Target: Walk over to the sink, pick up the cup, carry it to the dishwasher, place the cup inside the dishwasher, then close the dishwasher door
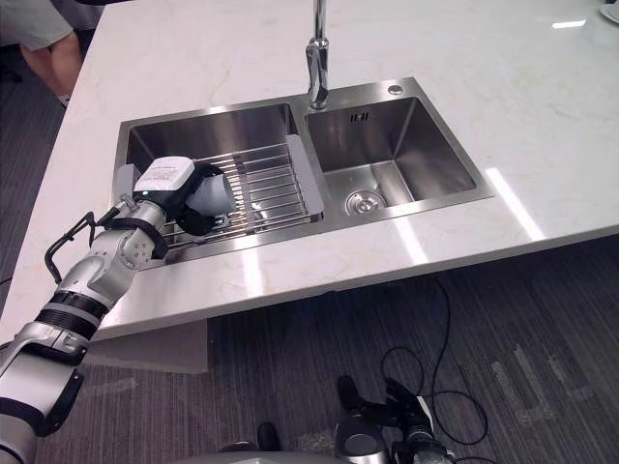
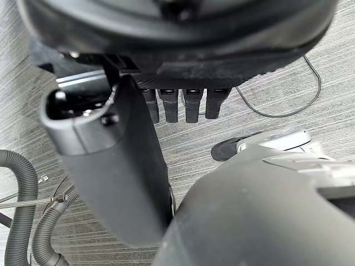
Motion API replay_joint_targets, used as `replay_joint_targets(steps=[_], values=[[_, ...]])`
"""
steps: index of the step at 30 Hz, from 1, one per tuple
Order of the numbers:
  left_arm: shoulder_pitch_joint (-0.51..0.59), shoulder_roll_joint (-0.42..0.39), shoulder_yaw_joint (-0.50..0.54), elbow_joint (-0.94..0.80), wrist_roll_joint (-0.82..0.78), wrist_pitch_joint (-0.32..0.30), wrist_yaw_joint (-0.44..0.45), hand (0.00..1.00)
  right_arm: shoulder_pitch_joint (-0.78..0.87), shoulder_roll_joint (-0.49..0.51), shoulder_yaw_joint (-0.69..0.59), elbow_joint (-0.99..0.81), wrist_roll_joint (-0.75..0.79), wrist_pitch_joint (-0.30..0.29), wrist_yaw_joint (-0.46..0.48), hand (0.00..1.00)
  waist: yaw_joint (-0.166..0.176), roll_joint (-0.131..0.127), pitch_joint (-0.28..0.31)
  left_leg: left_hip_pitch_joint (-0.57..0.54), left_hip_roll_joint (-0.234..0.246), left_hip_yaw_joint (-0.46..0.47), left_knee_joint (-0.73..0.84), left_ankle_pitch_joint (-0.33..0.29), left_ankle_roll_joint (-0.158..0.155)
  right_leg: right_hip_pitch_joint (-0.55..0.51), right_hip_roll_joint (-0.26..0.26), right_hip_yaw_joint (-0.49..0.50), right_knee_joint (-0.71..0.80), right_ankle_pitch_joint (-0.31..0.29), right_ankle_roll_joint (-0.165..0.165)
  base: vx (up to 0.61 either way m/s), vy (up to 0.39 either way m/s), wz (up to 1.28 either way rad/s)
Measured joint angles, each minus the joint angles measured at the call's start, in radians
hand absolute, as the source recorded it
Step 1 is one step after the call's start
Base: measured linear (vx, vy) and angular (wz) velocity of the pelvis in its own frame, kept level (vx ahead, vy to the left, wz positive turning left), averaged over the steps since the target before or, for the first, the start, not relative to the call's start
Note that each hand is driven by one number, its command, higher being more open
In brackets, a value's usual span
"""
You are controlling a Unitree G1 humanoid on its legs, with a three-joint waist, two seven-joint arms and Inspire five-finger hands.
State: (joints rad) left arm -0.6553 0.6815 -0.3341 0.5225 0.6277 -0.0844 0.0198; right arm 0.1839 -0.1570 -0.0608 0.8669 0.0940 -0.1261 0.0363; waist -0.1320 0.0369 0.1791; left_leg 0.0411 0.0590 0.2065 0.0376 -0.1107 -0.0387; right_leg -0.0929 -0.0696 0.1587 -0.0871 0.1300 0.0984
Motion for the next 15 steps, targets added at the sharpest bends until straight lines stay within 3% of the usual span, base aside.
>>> replay_joint_targets(steps=[9, 15], values=[[0.009, -0.013, 0.001, -0.017, -0.108, -0.001, -0.003, 0.30, -0.010, 0.000, 0.000, 0.009, 0.000, 0.001, 0.000, 0.90, -0.009, 0.002, 0.001, 0.002, -0.001, -0.009, 0.002, -0.001, 0.002, 0.007, -0.002, -0.009, 0.001, 0.001, 0.000, -0.01, -0.013, 0.02], [0.094, -0.083, 0.042, -0.182, -0.135, -0.001, 0.035, 0.30, -0.009, -0.001, 0.000, 0.009, 0.001, 0.002, -0.001, 0.90, 0.001, 0.002, 0.001, 0.005, -0.002, -0.036, 0.004, 0.000, 0.004, 0.025, -0.007, -0.052, 0.001, 0.001, 0.000, -0.02, -0.025, 0.13]])
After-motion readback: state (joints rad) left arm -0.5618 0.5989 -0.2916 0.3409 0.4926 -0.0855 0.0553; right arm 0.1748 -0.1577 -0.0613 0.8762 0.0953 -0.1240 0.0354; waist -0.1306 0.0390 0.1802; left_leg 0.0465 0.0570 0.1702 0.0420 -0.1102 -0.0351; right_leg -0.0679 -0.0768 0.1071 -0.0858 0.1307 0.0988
